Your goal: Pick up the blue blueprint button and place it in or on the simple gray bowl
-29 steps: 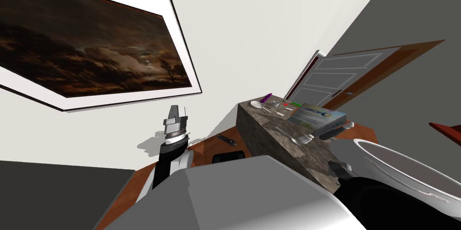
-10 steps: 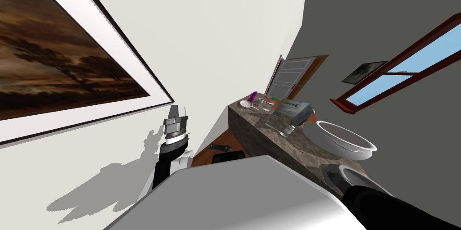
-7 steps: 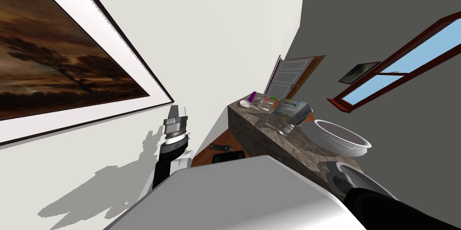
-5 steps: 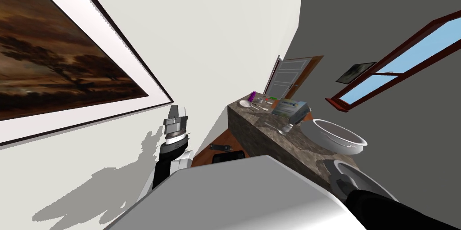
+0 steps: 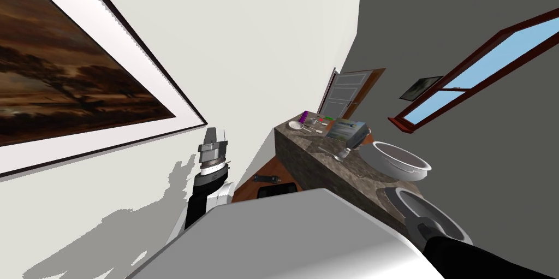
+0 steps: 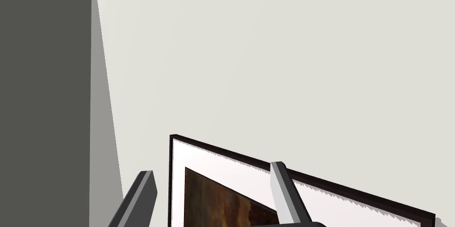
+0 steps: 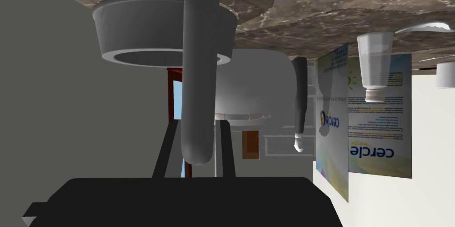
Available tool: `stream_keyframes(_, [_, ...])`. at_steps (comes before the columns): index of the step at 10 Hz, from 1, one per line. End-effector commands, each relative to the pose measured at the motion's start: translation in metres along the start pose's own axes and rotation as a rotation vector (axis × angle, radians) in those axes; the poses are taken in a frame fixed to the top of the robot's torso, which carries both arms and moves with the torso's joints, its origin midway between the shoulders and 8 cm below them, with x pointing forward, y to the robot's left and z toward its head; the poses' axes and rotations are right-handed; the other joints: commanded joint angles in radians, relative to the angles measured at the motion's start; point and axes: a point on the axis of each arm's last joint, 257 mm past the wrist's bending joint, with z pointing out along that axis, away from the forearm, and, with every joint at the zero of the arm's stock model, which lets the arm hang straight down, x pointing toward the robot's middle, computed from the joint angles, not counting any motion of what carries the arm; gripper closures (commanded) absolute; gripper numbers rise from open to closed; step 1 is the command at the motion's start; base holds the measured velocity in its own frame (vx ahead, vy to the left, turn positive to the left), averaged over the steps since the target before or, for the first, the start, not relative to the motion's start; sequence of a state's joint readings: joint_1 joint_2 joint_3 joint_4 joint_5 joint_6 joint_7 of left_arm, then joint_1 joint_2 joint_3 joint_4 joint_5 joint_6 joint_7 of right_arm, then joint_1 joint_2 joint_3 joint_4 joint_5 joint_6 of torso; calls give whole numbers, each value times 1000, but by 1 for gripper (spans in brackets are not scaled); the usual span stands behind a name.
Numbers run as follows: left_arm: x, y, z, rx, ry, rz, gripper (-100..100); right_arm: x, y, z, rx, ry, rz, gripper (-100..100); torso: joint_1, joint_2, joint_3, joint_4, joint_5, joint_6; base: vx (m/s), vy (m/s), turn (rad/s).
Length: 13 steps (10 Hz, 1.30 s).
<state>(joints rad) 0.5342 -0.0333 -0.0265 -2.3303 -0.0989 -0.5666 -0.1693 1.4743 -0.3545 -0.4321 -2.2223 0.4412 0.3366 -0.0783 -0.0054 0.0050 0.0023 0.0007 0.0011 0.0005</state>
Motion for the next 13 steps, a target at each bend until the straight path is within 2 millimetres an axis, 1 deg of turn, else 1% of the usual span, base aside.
stream_keyframes(1, [0, 0, 0, 0, 0, 0, 0, -8, 4, -6, -5, -7, -16, 100, 0, 0, 0, 0, 0, 0, -51, -56, -27])
stream_keyframes(2, [0, 0, 0, 0, 0, 0, 0, -12, 8, -7, -10, -12, -22, 100, -2, 1, 0, 0, 0, -1, -58, -90, -11])
stream_keyframes(3, [0, 0, 0, 0, 0, 0, 0, -20, 16, -9, -23, -26, -35, 100, -4, 1, 1, 0, -1, -1, -54, -125, -3])
stream_keyframes(5, [0, 0, 0, 0, 0, 0, 0, -41, 40, -12, -62, -68, -67, 100, -11, 1, 0, 0, -1, -2, -73, -209, 12])
stream_keyframes(6, [0, 0, 0, 0, 0, 0, 0, -47, 47, -13, -72, -79, -74, 100, -14, 1, 1, 0, -2, -3, -85, -199, 29])
stream_keyframes(8, [0, 0, 0, 0, 0, 0, 0, -57, 59, -15, -93, -101, -88, 100, -11, 1, 1, 0, -1, -3, -48, -141, 5])
stream_keyframes(9, [0, 0, 0, 0, 0, 0, 0, -65, 69, -16, -109, -119, -100, 100, -7, 0, 0, 0, -1, -4, -25, -117, 12])
stream_keyframes(10, [0, 0, 0, 0, 0, 0, 0, -70, 74, -18, -119, -130, -107, 100, -6, -2, -1, 0, 0, -5, -28, -115, 22])
stream_keyframes(11, [0, 0, 0, 0, 0, 0, 0, -65, 70, -18, -110, -121, -99, 100, -5, -2, -1, 0, 1, -5, -13, -52, 16])
stream_keyframes(12, [0, 0, 0, 0, 0, 0, 0, -66, 71, -18, -111, -124, -102, -100, -1, -3, -1, -1, 1, -4, -1, -11, 1])
stream_keyframes(13, [0, 0, 0, 0, 0, 0, 0, -66, 71, -18, -111, -123, -102, -100, 1, -3, -2, -1, 1, -4, 0, 0, 0])
